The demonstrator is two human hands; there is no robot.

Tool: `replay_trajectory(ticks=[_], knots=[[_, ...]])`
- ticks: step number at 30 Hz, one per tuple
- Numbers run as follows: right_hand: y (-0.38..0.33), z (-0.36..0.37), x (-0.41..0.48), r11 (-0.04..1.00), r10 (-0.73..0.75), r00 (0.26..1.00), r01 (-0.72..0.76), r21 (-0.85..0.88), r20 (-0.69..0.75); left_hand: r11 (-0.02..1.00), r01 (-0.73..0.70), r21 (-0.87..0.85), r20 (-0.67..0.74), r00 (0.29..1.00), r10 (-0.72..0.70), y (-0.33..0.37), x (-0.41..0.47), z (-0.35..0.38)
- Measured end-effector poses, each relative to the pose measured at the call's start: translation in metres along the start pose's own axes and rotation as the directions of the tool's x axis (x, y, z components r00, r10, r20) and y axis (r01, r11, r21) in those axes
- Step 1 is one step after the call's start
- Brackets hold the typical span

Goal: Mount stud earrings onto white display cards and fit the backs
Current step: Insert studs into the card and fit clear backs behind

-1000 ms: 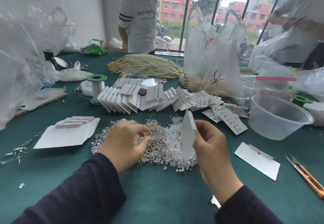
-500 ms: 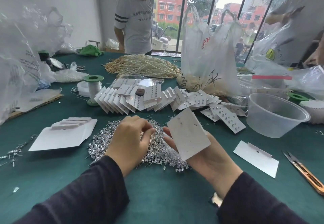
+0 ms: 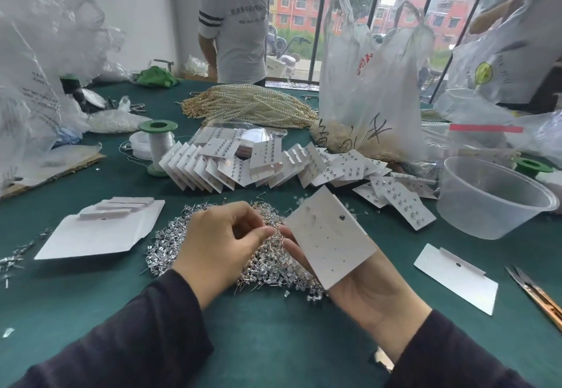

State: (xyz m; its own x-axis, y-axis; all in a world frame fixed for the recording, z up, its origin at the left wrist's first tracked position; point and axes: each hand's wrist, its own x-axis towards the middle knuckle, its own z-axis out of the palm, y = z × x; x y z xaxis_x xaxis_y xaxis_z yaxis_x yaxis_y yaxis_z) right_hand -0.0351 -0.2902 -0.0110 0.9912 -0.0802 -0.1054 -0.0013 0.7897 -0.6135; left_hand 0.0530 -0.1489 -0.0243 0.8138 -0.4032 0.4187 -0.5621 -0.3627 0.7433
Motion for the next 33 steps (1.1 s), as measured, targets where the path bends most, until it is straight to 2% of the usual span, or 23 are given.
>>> replay_trajectory(ticks=[4,5,7,8,10,12,15,18,20,23,33], knots=[[-0.001,-0.002,-0.001,1.0,-0.013,1.0,0.013,0.016,-0.019,0.968,0.13,-0.215,0.051,0.991,-0.121,0.0,0.0,-0.001],[-0.002,-0.001,-0.001,1.0,-0.018,1.0,0.019,0.019,-0.01,0.932,0.161,-0.323,0.088,0.986,-0.14,0.002,0.0,-0.001],[-0.002,-0.001,-0.001,1.0,-0.024,1.0,0.024,0.014,0.006,0.791,0.23,-0.567,0.172,0.972,-0.159,0.007,-0.002,-0.001],[-0.002,-0.002,-0.001,1.0,-0.029,1.0,0.028,0.013,0.012,0.729,0.242,-0.64,0.188,0.97,-0.157,0.008,-0.003,-0.001],[-0.002,-0.002,-0.002,0.999,-0.039,0.999,0.039,0.007,0.022,0.681,0.232,-0.695,0.181,0.973,-0.146,0.011,-0.004,-0.001],[-0.002,-0.003,-0.003,0.999,-0.044,0.998,0.045,-0.016,0.044,0.69,0.207,-0.694,0.167,0.978,-0.125,0.014,-0.005,-0.003],[0.002,-0.005,-0.004,0.994,-0.063,0.997,0.067,-0.082,0.048,0.785,0.1,-0.612,0.151,0.989,-0.008,0.021,-0.009,-0.004],[0.006,-0.007,-0.001,0.962,-0.093,0.995,0.096,-0.256,0.025,0.877,-0.065,-0.476,0.11,0.985,0.133,0.024,-0.014,-0.003],[0.008,-0.005,-0.002,0.941,-0.118,0.993,0.111,-0.318,-0.002,0.893,-0.115,-0.435,0.103,0.979,0.176,0.025,-0.016,-0.002],[0.01,-0.003,-0.005,0.934,-0.136,0.991,0.126,-0.335,-0.009,0.898,-0.129,-0.422,0.096,0.978,0.185,0.024,-0.018,-0.001],[0.011,0.002,-0.006,0.952,-0.16,0.987,0.151,-0.268,-0.011,0.918,-0.047,-0.394,0.125,0.987,0.103,0.021,-0.019,0.003]])
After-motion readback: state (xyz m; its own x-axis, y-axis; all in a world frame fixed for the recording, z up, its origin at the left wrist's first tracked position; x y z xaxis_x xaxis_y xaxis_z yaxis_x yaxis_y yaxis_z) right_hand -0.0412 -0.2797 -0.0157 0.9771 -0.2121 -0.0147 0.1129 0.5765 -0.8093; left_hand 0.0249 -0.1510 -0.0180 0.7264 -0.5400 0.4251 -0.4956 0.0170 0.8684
